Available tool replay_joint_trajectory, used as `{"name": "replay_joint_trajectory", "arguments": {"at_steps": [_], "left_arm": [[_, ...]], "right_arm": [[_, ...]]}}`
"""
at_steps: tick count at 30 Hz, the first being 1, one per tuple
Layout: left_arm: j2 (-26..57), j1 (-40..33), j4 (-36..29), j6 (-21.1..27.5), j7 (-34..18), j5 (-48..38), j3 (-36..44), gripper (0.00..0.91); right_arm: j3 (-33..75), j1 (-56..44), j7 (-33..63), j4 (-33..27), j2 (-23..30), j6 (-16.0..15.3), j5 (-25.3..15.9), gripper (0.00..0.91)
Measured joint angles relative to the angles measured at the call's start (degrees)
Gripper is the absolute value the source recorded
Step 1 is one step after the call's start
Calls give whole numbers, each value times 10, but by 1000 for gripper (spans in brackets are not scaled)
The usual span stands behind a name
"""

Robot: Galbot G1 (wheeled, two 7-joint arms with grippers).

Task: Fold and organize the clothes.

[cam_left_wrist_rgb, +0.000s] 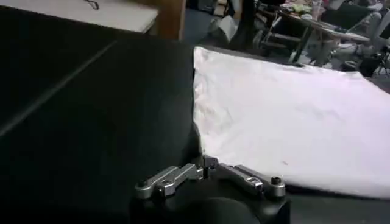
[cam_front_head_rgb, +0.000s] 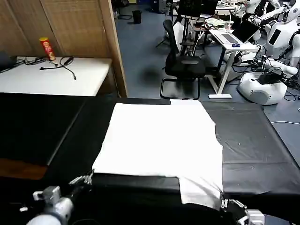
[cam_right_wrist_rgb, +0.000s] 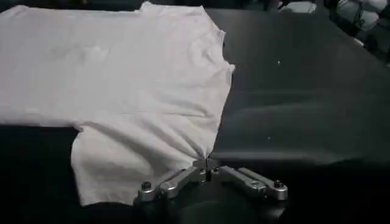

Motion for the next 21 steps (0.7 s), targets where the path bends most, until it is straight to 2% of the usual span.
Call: {"name": "replay_joint_trajectory", "arguments": {"at_steps": [3,8,21], "left_arm": [[-10,19,-16,-5,-2,-1,-5,0],[-24,9,-25,-25,0,0,-3,0],[-43,-183,77,-47,2,43,35,0]], "right_arm": [[13,28,-28,-9,-14,41,21,0],[10,105,-41,-52,-40,76,43,0],[-53,356,-57,-256,-79,95,50,0]]}}
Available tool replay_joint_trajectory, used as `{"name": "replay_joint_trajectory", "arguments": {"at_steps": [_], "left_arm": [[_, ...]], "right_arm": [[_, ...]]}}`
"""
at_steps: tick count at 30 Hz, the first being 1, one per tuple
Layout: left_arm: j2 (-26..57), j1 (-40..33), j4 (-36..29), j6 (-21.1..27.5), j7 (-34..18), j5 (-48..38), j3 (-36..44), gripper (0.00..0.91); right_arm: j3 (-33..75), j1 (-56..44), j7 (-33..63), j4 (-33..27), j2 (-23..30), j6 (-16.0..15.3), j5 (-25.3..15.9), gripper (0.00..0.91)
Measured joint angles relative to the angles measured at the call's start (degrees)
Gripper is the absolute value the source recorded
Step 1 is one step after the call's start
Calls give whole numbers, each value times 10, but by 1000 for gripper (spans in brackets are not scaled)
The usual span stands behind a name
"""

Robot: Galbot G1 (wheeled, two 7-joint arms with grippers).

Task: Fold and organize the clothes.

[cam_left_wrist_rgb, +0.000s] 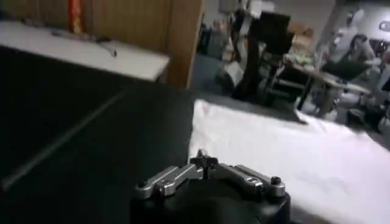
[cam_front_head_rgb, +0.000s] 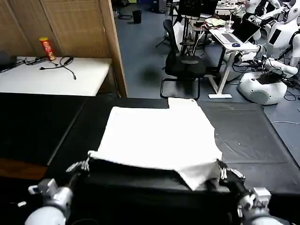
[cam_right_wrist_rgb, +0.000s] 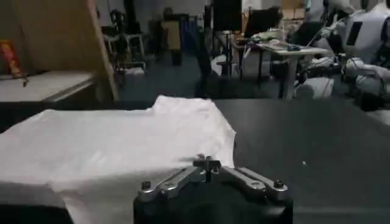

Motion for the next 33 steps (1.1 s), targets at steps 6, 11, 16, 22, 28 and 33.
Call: {"name": "replay_joint_trajectory", "arguments": {"at_steps": [6,11,16,22,28,33], "left_arm": [[2,-60,64,-12,16,36,22,0],[15,-103,116,-16,23,49,44,0],[30,-138,155,-21,29,58,68,0],[42,-169,186,-22,29,59,93,0],[45,-203,211,-21,29,64,118,878],[42,-211,213,-14,29,68,122,878]], "right_arm": [[-52,93,-1,-87,-9,-4,-17,0],[-88,153,-9,-149,-12,-4,-26,0],[-120,205,-14,-196,-13,-3,-37,0],[-145,243,-17,-230,-11,-3,-35,0],[-135,232,-18,-212,-24,-32,1,878],[-101,158,-20,-125,-50,-54,12,878]]}}
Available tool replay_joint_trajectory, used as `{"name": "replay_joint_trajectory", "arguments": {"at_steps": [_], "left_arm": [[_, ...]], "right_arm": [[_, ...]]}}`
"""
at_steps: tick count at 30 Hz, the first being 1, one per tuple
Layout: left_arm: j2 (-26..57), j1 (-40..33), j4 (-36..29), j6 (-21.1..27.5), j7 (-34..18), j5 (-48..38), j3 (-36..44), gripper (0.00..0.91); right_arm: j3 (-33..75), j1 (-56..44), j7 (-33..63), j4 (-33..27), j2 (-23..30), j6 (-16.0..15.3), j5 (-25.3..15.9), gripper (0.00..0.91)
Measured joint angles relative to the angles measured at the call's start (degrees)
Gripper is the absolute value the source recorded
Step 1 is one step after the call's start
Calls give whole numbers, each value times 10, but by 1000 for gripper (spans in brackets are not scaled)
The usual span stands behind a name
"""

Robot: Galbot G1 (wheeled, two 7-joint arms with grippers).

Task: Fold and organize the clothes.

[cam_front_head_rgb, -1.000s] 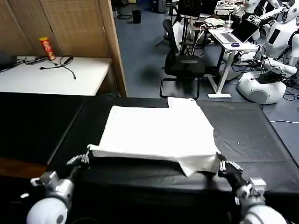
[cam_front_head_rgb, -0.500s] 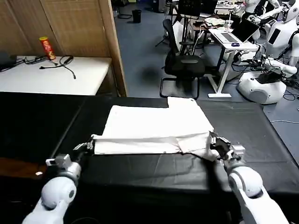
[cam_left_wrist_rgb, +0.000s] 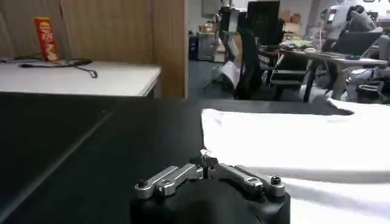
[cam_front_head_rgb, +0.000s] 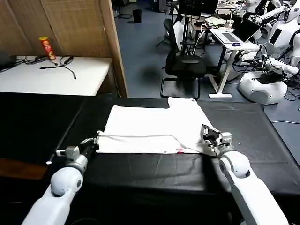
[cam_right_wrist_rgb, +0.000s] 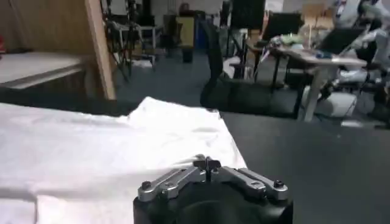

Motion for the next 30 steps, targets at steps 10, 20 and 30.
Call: {"name": "replay_joint_trajectory", "arguments": {"at_steps": [10,20,30], "left_arm": [[8,81,-63,23,-3,-7,-34,878],[-9,121,-77,24,0,-40,-36,878],[-8,119,-66,21,12,-56,-38,146]], "right_arm": [[50,-137,-2,104,-17,11,-15,878],[56,-156,-7,99,-17,16,-18,712],[52,-158,-7,92,-15,11,-22,88]]}}
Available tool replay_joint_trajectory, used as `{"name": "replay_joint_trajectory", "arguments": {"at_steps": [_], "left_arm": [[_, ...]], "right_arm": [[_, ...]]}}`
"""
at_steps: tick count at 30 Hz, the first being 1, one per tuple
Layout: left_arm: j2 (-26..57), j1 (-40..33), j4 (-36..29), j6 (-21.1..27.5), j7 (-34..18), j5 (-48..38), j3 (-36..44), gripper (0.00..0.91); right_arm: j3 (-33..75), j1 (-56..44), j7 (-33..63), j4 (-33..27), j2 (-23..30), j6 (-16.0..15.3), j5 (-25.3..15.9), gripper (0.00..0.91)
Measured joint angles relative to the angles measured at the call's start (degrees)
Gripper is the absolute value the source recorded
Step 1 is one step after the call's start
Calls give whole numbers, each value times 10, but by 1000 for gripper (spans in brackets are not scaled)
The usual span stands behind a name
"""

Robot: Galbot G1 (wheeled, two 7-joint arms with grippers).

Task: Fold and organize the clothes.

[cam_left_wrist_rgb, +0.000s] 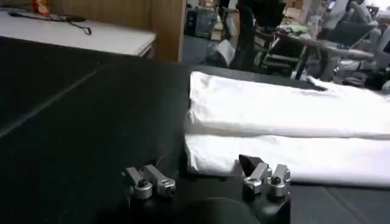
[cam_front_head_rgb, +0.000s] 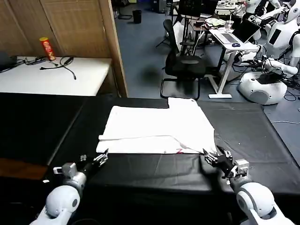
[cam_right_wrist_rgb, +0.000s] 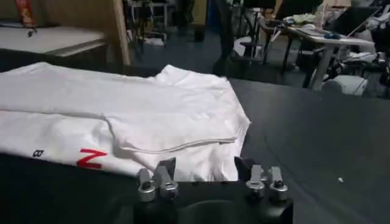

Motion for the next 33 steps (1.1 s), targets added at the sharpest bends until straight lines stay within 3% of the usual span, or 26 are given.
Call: {"name": "replay_joint_trajectory", "arguments": {"at_steps": [8,12,24,33], "left_arm": [[5,5,-2,1,0,1,2,98],[6,7,-3,2,0,3,4,0],[42,48,-43,14,-24,7,-4,0],[95,138,-117,22,-29,38,-30,0]], "right_arm": [[9,-12,11,3,5,-8,14,29],[18,-22,34,14,8,-21,35,0],[79,-112,76,84,-24,-78,107,0],[123,-206,82,154,-23,-91,110,0]]}}
